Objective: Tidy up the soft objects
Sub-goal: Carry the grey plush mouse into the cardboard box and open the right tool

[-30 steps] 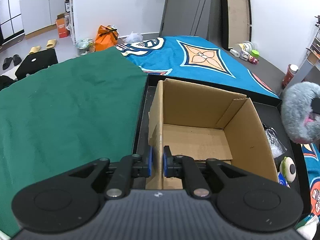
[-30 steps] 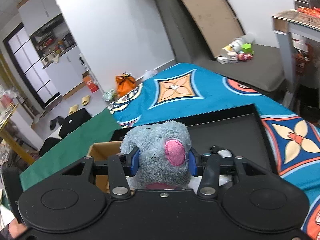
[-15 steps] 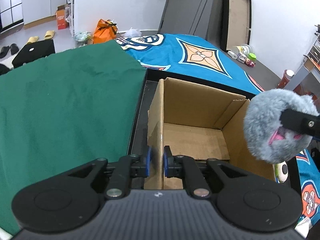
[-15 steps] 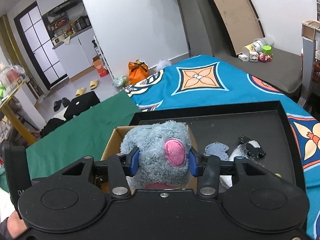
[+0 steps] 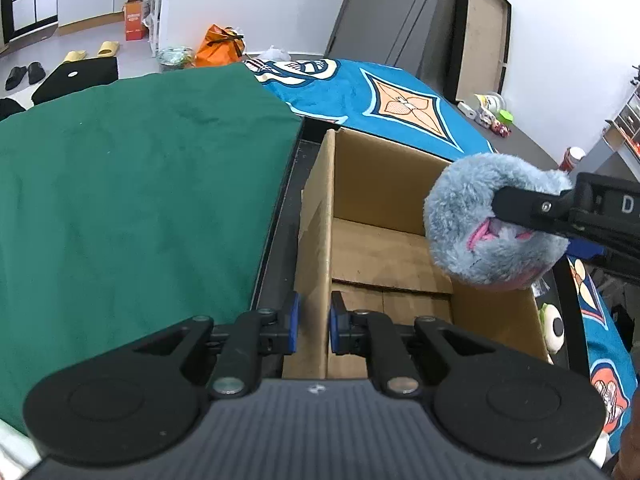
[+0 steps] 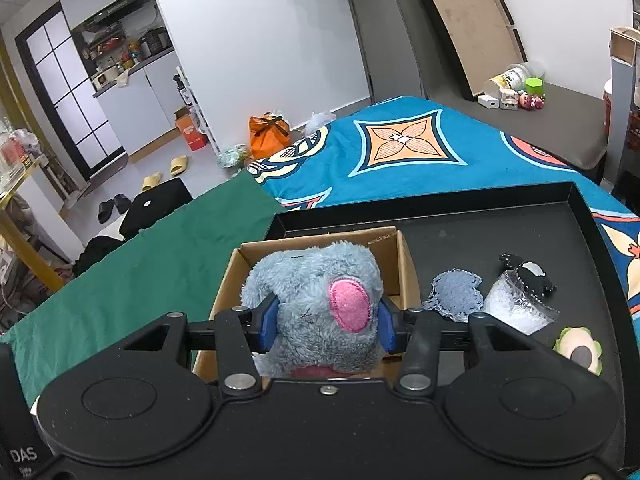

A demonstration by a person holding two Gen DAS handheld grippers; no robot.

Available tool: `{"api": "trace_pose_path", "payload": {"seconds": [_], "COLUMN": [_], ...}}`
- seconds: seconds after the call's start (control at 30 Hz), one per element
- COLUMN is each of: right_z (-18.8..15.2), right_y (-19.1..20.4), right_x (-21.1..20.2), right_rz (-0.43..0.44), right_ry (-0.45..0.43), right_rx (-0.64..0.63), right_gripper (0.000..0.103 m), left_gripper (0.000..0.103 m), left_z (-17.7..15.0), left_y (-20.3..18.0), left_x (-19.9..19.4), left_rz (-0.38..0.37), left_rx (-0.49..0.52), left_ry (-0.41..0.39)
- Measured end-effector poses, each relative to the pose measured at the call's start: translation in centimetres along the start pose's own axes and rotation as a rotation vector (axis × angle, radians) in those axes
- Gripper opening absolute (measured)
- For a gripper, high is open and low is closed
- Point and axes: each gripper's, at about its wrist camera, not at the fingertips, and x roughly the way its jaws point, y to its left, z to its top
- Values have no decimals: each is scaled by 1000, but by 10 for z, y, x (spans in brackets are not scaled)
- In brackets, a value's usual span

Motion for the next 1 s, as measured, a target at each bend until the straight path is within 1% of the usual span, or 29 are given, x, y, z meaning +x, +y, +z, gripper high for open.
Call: {"api": "trace_pose_path", "payload": {"seconds": [0.23, 0.37, 0.43, 0.47, 0.53, 0.67, 0.77, 0.87, 0.93, 0.97, 1.0], "right_z": [-8, -7, -4, -2, 0, -1, -4, -7, -8, -9, -9], "right_y": [0, 4, 8, 11, 14, 8, 1, -8, -16, -20, -24], "right_x": [5, 9, 7, 5, 2, 1, -1, -5, -10, -13, -14], "right_rz": [-24, -13, 22, 36, 33, 46, 46, 43, 44, 43, 39], "right_ry": [12, 14, -12, -36, -68, -51, -35, -27, -28, -31, -30], "right_rx": [22, 26, 19, 13, -6, -11, 3, 35, 62, 69, 71], "right_gripper": [47, 47, 52, 58, 69, 70, 70, 70, 70, 70, 70], "left_gripper": [12, 12, 13, 13, 13, 13, 13, 18, 29, 32, 37], "left_z": [0, -1, -2, -2, -2, 0, 0, -1, -2, -2, -3], "left_y": [0, 2, 2, 2, 1, -6, -14, -22, -24, -25, -26], "left_x": [0, -1, -1, -1, -1, -1, -1, 1, 1, 0, -1], "left_rz": [7, 7, 8, 9, 14, 32, 69, 95, 105, 112, 117], "left_rx": [-35, -52, -55, -56, -55, -46, -17, 9, 10, 3, 2], "left_ry": [-14, -16, -15, -15, -13, -16, -13, -3, 6, 6, 1]}}
